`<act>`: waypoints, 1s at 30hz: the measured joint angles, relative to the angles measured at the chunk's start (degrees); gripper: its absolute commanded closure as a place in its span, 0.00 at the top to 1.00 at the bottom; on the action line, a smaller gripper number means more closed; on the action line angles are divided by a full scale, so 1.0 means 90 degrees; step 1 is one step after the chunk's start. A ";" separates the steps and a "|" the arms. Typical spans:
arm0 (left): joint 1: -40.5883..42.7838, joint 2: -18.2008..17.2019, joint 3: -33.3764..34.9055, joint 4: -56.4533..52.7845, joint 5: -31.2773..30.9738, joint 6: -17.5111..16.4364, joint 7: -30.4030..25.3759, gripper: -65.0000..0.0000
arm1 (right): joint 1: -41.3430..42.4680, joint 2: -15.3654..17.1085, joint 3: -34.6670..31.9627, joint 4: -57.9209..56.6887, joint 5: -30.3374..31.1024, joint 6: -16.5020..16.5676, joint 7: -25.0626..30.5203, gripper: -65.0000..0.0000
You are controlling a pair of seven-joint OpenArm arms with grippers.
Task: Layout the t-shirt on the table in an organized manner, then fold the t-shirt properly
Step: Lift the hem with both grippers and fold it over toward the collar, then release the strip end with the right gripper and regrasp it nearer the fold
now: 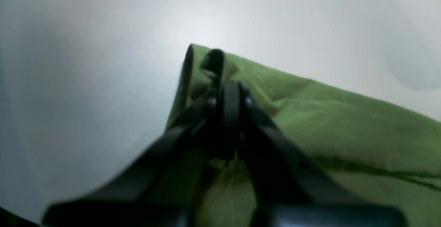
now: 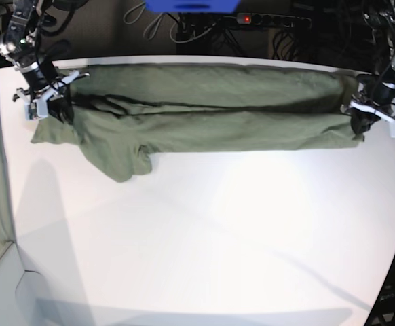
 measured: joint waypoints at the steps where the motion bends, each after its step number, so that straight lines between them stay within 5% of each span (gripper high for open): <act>1: 0.0000 -0.0022 0.0000 0.0000 0.0002 -0.0002 0.0002 0.00 | 0.0000 0.0032 -0.0002 -0.0046 0.0007 0.0000 0.0024 0.00; 18: -0.0474 -0.0287 0.0107 -0.1469 -0.0012 -0.0019 -0.0019 0.00 | 0.0155 0.0187 0.0039 -0.0583 0.0012 0.0000 0.0061 0.00; 26: -0.0551 -0.0316 0.0406 -0.1792 -0.0073 -0.0029 -0.0153 0.00 | 0.0129 0.0187 0.0058 -0.0673 -0.0002 0.0000 0.0036 0.44; 30: -0.0639 -0.0333 0.0503 -0.1812 -0.0061 -0.0024 -0.0175 0.14 | 0.0083 0.0185 0.0102 -0.0585 -0.0005 0.0000 -0.0005 0.60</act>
